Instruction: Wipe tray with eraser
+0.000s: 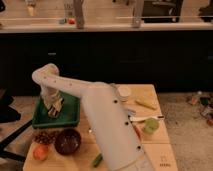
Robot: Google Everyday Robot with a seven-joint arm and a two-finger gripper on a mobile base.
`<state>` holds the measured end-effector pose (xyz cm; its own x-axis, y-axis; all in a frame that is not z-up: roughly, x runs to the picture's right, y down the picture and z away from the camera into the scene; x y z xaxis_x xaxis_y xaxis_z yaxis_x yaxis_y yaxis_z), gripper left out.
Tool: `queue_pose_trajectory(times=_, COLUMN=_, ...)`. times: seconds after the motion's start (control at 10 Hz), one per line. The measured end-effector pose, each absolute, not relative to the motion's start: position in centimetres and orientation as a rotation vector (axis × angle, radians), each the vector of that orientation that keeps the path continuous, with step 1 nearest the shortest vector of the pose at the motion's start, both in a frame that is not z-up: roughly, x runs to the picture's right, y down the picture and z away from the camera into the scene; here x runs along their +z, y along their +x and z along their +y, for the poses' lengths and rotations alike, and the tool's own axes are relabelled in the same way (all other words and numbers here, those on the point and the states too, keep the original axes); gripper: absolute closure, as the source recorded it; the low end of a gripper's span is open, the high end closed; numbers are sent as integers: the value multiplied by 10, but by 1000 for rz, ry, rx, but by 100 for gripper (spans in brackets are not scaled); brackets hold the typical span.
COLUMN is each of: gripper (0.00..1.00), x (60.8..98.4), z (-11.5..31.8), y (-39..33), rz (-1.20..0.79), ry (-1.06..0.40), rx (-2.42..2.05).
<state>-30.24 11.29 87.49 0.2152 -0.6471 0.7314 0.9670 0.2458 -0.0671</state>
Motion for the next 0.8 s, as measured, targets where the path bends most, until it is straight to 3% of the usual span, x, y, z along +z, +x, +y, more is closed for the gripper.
queue_pose_trajectory(times=0.4, gripper=100, x=870, z=113, y=-239, rz=-590, ry=-608, rx=-1112)
queue_pose_trajectory(times=0.8, gripper=100, x=908, z=85, y=-249, rz=-608, ry=-629, rx=-1097)
